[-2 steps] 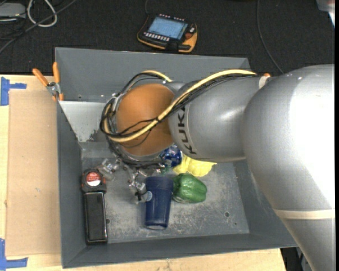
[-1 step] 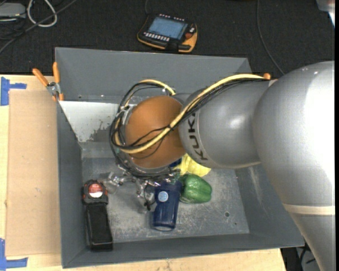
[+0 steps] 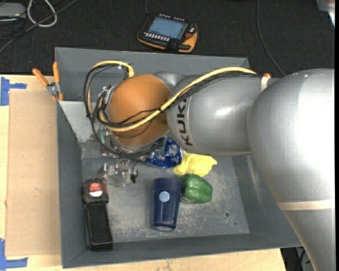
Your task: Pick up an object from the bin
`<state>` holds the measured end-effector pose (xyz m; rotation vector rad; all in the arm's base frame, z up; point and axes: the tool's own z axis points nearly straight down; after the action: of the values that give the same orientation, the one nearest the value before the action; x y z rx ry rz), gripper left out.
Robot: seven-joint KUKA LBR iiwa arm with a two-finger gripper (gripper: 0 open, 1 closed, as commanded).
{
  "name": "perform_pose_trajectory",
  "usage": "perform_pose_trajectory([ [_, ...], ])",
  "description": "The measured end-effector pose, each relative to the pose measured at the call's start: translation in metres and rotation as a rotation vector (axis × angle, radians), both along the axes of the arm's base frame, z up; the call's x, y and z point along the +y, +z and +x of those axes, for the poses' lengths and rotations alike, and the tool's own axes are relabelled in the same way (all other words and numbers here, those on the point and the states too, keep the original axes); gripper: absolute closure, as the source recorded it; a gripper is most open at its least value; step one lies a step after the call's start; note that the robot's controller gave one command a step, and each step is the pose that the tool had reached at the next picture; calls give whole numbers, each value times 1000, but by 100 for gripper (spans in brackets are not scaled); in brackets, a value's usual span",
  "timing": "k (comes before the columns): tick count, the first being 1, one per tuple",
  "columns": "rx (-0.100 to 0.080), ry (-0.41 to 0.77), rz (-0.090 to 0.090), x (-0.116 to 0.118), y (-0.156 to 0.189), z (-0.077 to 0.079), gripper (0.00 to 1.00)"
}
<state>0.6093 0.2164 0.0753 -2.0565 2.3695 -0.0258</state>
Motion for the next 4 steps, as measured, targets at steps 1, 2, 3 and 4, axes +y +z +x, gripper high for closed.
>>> perform_pose_trajectory([
  [1,1,-3,0,0,0,0,100],
  [2,7,130,-3,11,-6,-70,0],
  [3,5,127,-1,12,-6,-69,0],
  [4,10,329,-1,6,62,-68,0],
])
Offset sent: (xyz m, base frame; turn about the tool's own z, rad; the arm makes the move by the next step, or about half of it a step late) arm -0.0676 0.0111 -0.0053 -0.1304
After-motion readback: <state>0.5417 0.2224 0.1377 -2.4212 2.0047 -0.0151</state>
